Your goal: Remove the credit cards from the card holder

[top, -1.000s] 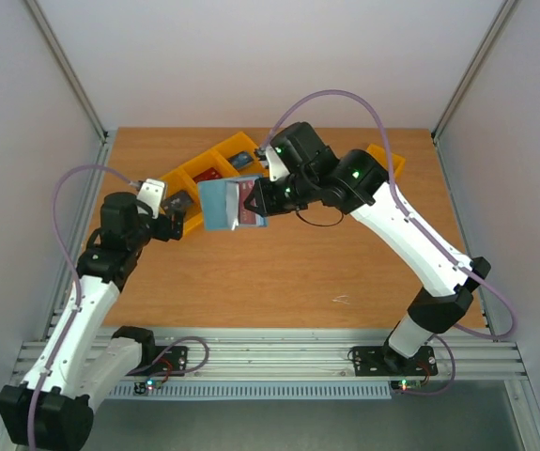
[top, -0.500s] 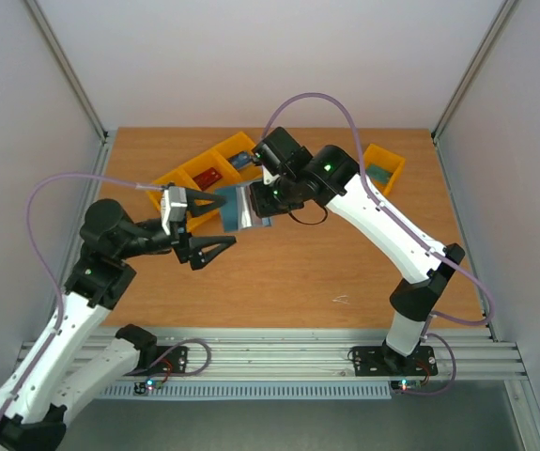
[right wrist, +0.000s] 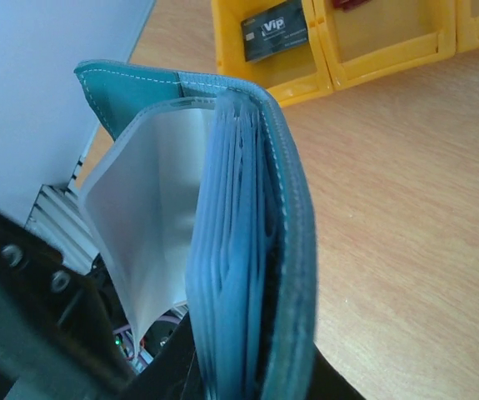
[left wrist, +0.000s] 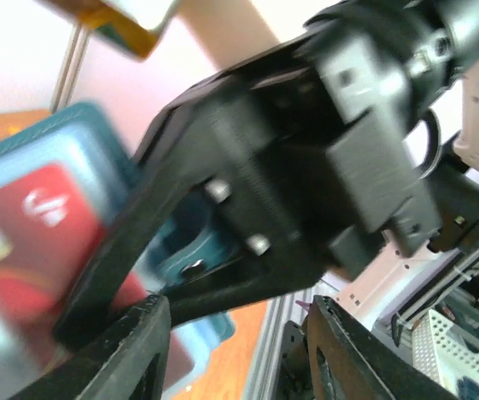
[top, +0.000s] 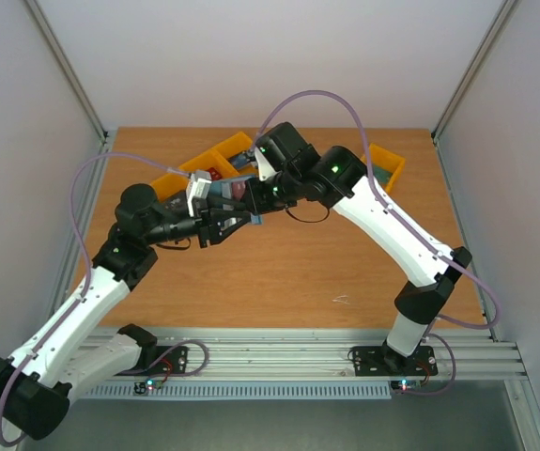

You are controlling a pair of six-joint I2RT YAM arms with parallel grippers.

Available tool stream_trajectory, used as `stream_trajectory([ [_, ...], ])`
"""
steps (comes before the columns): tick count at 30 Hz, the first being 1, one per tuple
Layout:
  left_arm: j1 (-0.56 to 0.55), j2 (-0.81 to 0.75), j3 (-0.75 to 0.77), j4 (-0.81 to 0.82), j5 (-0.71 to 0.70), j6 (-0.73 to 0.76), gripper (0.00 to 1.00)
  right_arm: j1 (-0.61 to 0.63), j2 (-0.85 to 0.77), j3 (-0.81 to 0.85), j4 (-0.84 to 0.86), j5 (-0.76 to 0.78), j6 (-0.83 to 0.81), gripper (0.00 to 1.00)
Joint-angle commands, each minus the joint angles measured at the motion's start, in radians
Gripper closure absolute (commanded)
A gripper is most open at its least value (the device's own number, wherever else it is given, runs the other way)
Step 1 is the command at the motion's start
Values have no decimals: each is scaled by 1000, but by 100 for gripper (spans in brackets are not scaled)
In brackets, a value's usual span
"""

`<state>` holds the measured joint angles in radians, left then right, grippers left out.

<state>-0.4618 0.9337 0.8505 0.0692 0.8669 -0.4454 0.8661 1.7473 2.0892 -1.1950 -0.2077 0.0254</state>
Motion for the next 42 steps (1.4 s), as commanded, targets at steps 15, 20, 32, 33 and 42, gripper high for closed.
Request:
stream_trajectory([
  [15,67,-32,74,-392,-234,187,68,7,-104,-8,17,-52,-136,99],
  [20,100,-38,129,-458,-352,172,63,7,-118,1,-3,-8,-147,99],
  [32,87,-62,235,-464,-263,247,70,58,-6,166,-197,414,-27,99],
  [33,83,-66,239,-442,-235,238,70,60,3,175,-203,424,-27,99],
  [42,-28,-31,154,-126,-102,44,69,103,120,340,-259,414,-55,99],
])
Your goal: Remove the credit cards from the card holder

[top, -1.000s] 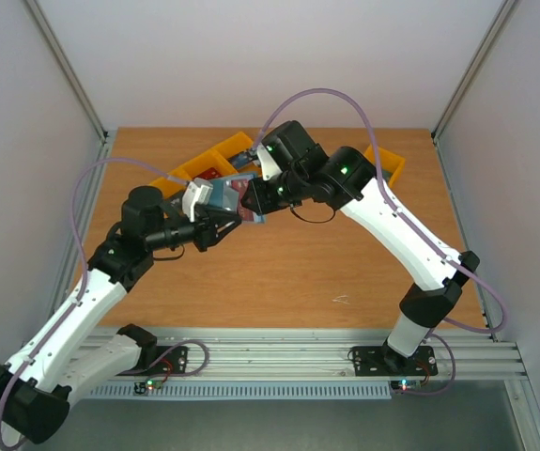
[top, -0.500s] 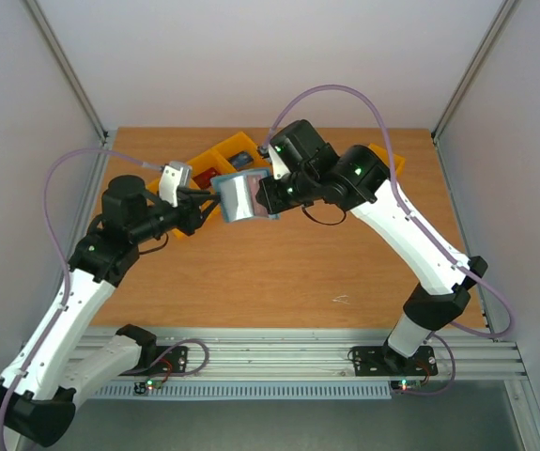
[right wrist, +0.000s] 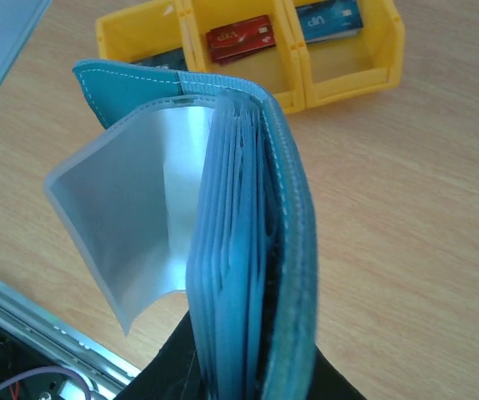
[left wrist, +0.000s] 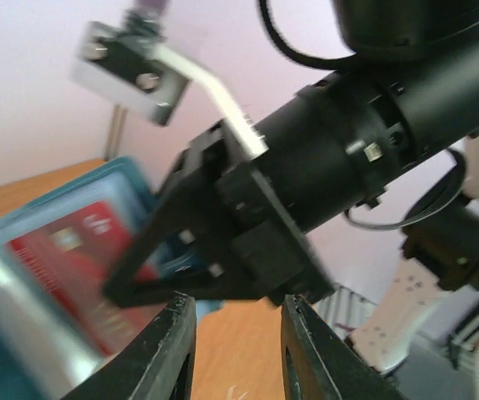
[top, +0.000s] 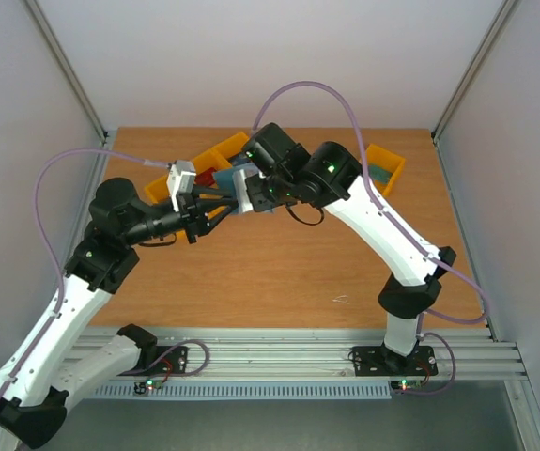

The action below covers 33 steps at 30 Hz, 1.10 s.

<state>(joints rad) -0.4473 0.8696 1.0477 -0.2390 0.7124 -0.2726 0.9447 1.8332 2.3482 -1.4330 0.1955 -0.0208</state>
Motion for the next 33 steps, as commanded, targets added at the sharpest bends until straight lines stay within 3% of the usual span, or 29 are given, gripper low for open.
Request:
stream_trajectory([
  [1,-54,46,-50,202,44,-154,69,26,42,91,-20,0,-8,99],
  [6,-90,100,-73,206,-45,-176,72,26,41,97,20,-83,-14,99],
  [11,-91,103,-68,6,-314,-133,80,25,24,96,39,-115,-14,99],
  [22,-69,80,-67,-162,-463,-55,81,17,-31,77,68,-185,-36,99],
  [26,-37,59,-73,-127,-377,-74,78,6,-103,-19,141,-306,-102,99],
  [29,-10,30,-87,4,-203,-111,72,-2,-161,-99,199,-388,-165,99],
  [33,19,3,-109,192,-12,-206,72,-7,-236,-173,268,-480,-241,99],
])
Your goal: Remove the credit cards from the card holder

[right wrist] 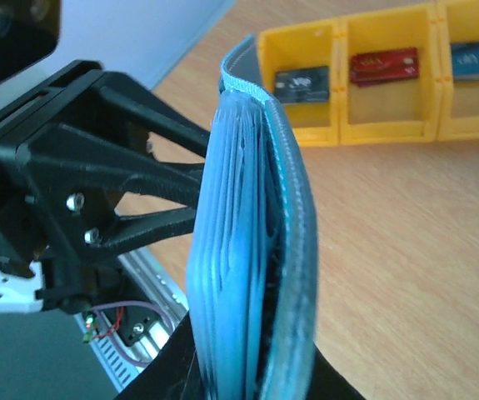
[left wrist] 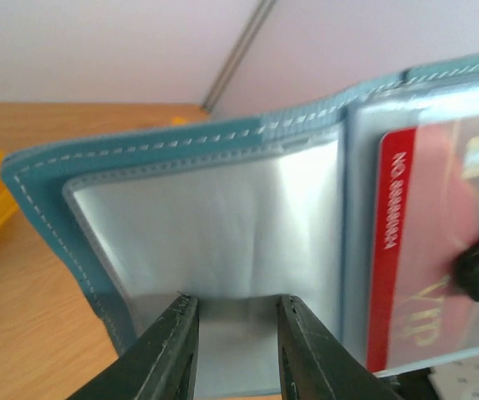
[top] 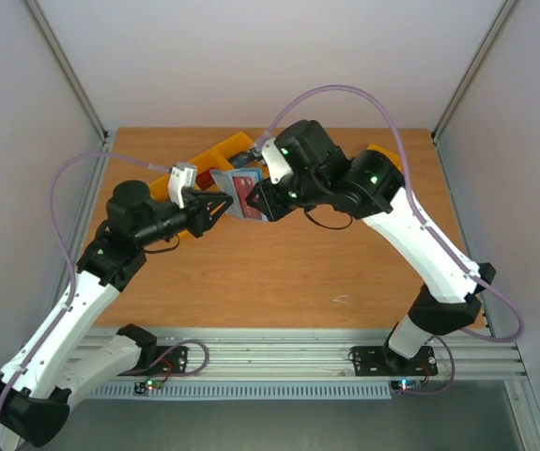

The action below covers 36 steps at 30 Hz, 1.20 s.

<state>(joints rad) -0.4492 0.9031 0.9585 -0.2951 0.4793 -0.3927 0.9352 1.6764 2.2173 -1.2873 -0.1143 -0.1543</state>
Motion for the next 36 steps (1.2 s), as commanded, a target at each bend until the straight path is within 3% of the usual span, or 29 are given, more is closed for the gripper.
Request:
stream_trajectory([
  [1,24,-33,-21,278,258,-103,72,1,-94,-56,139,-188,-119,99],
  [9,27,-44,36,336,397,-93,76,-20,-153,-123,245,-321,-168,99],
  [13,40,-67,78,223,264,-52,58,-125,-189,-205,358,-477,-52,99],
  [17,60,-78,85,149,196,-5,58,-159,-231,-317,557,-598,62,99],
  [19,62,-86,77,123,199,12,59,-159,-224,-318,557,-608,77,99],
  [22,69,-102,74,77,166,22,58,-160,-201,-291,471,-506,90,99],
  [28,103,-129,93,3,62,102,56,-157,-108,-202,191,-152,197,99],
  [36,112,-197,86,-43,176,191,57,-63,-27,-111,10,167,228,99],
])
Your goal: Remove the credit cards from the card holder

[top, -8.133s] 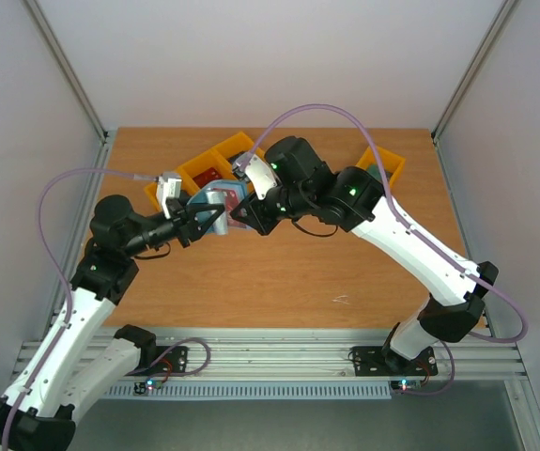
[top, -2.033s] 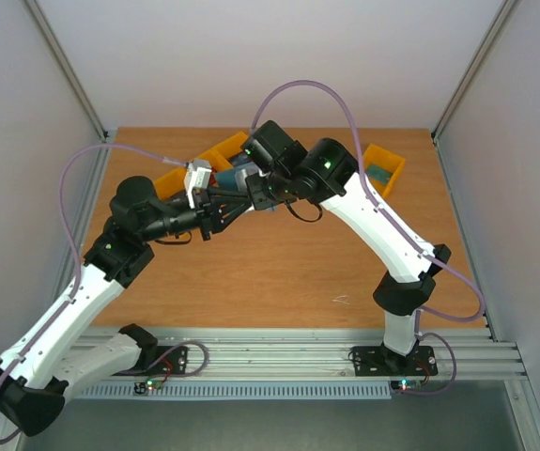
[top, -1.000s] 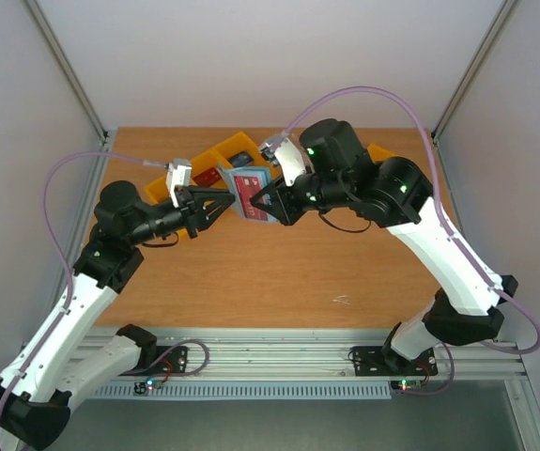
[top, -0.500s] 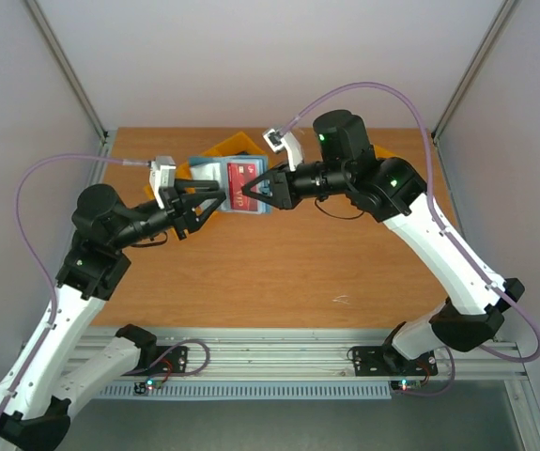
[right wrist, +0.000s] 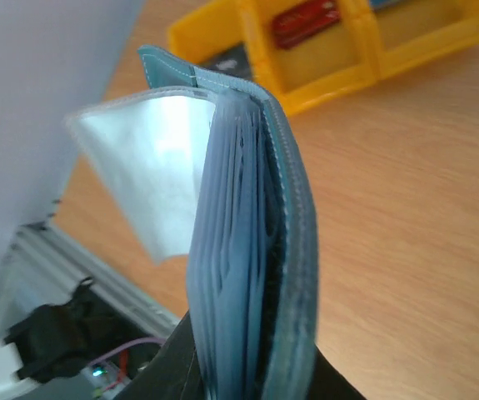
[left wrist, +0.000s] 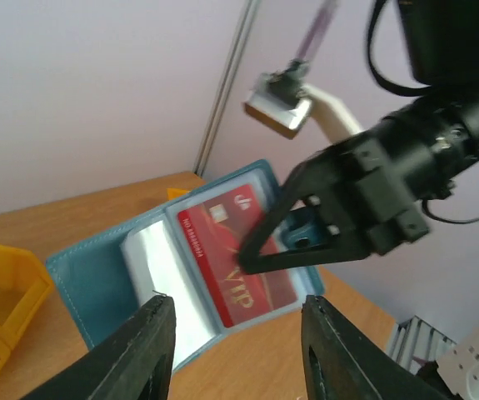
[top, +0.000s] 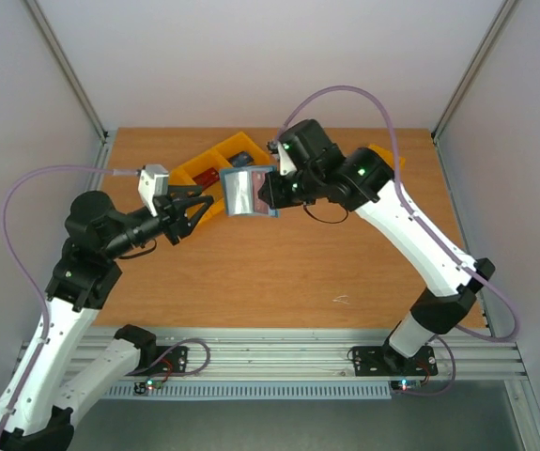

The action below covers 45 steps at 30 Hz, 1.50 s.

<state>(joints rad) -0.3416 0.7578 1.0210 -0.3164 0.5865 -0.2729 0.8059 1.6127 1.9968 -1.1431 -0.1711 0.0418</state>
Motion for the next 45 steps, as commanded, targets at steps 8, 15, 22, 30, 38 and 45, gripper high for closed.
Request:
stream_trajectory([
  [8,56,-164,-88,-2,108,-91,58,247,234,375,-389,431,27,99],
  [15,134,-187,-176,111,114,-421,60,328,277,410,-385,403,62,99],
  [22,60,-137,-235,129,155,-516,61,331,274,387,-283,330,85,99],
  [30,-1,-80,-258,253,152,-491,61,284,261,369,-224,233,29,99],
  [38,24,-47,-241,251,187,-406,60,241,137,245,-74,1,-116,99],
  [45,26,-44,-235,293,295,-323,59,222,34,148,33,-90,-175,99],
])
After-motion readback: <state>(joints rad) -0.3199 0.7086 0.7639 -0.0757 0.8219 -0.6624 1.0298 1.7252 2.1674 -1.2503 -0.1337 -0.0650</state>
